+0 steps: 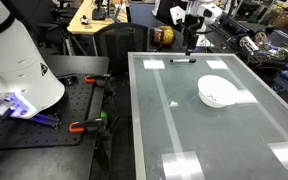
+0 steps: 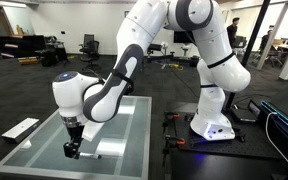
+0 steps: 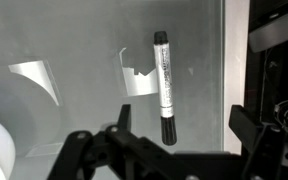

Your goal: Put the marker in the bowl

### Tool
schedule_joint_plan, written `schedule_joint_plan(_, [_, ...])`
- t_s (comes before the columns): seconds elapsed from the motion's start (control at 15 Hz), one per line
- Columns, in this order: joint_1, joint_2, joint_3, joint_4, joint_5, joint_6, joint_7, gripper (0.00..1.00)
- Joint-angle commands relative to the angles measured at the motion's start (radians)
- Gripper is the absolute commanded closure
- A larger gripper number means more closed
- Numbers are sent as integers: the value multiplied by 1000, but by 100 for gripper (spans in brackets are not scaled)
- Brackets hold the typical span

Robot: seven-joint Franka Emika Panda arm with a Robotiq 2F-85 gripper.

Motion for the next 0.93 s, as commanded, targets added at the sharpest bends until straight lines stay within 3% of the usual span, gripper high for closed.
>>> schedule_joint_plan(0.0, [12,75,-21,73,28,35,-38,0])
schedule_joint_plan(0.47, [9,152,-24,141,68,34,-86,0])
schedule_joint_plan(0.6, [11,164,-26,151,76,33,-87,26])
schedule_joint_plan(0.87, [13,180,-29,168,80,32,-88,58])
